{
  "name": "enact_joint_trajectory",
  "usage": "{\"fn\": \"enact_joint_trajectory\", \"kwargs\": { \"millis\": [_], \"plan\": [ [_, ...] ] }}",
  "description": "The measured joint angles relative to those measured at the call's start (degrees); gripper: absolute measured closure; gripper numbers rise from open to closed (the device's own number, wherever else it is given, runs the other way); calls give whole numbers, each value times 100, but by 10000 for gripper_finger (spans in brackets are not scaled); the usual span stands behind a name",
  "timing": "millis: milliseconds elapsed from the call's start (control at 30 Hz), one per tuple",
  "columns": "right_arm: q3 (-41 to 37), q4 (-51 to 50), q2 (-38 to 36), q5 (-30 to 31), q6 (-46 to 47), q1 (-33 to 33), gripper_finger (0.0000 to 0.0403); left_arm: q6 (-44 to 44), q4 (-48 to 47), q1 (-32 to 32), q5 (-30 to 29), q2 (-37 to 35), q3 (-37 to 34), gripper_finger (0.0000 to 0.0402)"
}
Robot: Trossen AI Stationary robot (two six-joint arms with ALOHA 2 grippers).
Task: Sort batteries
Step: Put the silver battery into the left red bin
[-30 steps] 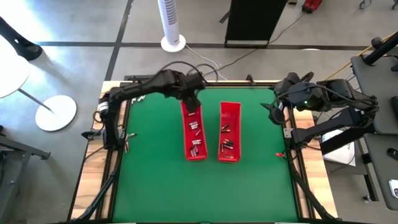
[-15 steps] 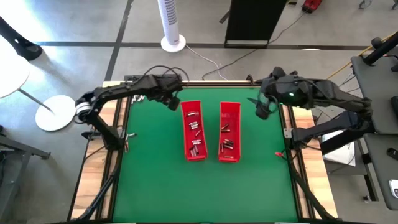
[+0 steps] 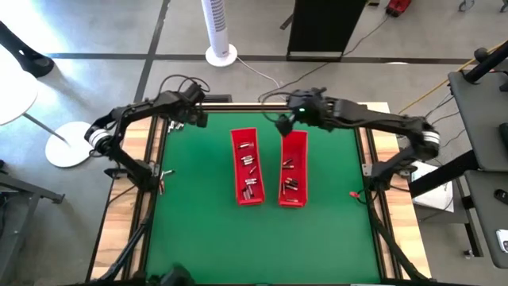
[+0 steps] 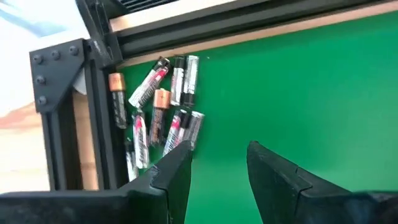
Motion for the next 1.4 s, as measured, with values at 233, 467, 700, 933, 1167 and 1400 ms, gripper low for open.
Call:
{"fn": "enact_joint_trajectory", "kwargs": {
  "millis": [233, 467, 700, 933, 1167, 1400],
  "plan": [
    [713, 4, 970, -243, 578, 52, 73, 768, 271, 492, 567, 446, 0, 267],
    [1169, 1, 1256, -563, 351, 77, 88, 643, 370, 612, 564, 835, 167, 269],
    [1226, -7, 1233, -562, 164, 76, 99, 398, -241, 655, 127, 826, 311, 270],
    [1223, 81, 1245, -563, -452, 37, 93, 1053, -643, 685, 149, 969, 616, 279],
    [1221, 250, 1242, -579, -1302, -26, 93, 1438, -1635, 946, -23, 1767, 1568, 388],
    [1219, -185, 1016, -577, -1927, -24, 108, 1486, -2505, 992, -70, 2775, 2237, 398]
  ]
}}
